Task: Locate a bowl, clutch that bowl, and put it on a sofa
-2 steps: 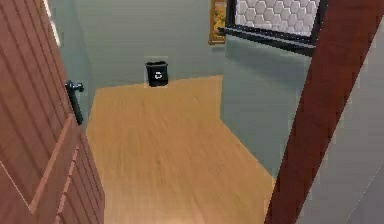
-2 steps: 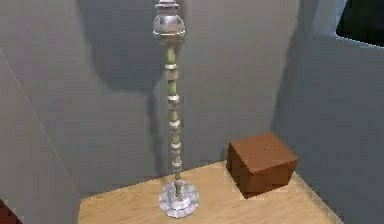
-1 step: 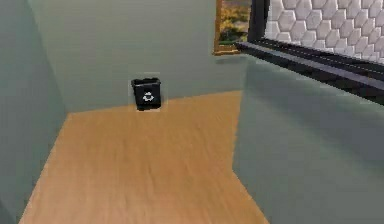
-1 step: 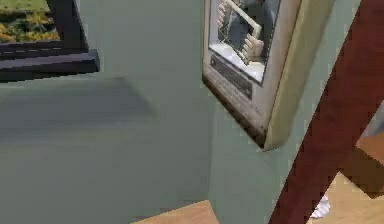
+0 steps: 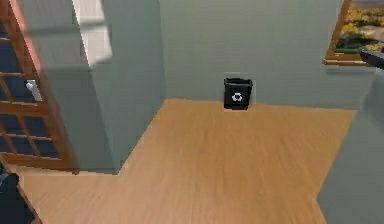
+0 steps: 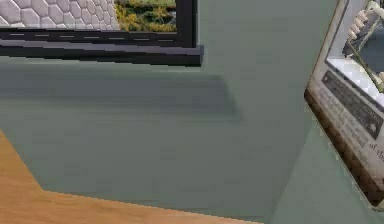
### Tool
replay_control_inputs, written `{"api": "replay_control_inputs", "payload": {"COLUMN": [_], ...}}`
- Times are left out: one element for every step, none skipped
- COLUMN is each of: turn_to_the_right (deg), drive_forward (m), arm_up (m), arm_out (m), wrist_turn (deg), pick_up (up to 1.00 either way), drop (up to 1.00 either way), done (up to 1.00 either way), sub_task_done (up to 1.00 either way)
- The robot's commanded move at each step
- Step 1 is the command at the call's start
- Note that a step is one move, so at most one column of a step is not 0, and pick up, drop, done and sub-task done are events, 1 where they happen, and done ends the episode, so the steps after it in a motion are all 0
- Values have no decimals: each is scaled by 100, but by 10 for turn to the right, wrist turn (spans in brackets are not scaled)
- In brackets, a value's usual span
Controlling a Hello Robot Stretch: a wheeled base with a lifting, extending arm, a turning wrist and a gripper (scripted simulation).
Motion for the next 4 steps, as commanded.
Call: {"api": "replay_control_inputs", "payload": {"turn_to_the_right": [0,60,0,-450], "drive_forward": [10,0,60,0], "arm_up": [0,0,0,0], "arm_out": [0,0,0,0], "wrist_turn": [0,0,0,0], "pick_up": [0,0,0,0], "drop": [0,0,0,0], "done": [0,0,0,0], "sub_task_done": [0,0,0,0]}}
